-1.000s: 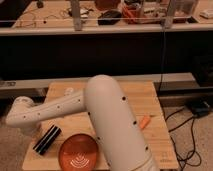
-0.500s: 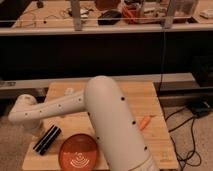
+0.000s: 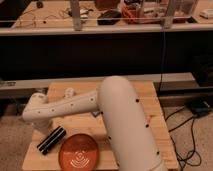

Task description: Push the eraser across the table

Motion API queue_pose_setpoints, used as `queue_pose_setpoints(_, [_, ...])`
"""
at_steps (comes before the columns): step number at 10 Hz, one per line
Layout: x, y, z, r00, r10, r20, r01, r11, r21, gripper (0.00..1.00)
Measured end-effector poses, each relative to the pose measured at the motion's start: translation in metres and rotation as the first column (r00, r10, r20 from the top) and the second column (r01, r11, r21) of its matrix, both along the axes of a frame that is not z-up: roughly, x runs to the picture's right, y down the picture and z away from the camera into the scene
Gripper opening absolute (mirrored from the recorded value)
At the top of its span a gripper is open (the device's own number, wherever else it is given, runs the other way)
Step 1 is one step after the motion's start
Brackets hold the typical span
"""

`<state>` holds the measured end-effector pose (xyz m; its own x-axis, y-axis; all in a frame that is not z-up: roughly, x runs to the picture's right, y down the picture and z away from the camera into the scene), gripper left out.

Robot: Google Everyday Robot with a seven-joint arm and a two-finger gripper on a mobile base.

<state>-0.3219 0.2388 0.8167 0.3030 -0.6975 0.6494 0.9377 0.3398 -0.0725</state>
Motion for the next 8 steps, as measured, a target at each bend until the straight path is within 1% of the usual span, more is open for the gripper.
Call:
queue_pose_setpoints(2, [0.004, 0.0, 0.001, 1.0, 0.0, 0.002, 0.0, 1.0, -0.005, 0.0])
queue_pose_setpoints(5, [0.017, -0.001, 0.008, 1.0, 0.027, -0.001, -0.027, 0.9996, -0.008, 0.0])
queue_pose_setpoints(7, [0.035, -0.006, 0.013, 0.998, 0.056, -0.016, -0.057, 0.9983, -0.011, 0.0])
queue_pose_setpoints(8, [0.036, -0.008, 0.014, 0.998, 0.064, -0.018, -0.064, 0.9979, -0.013, 0.0])
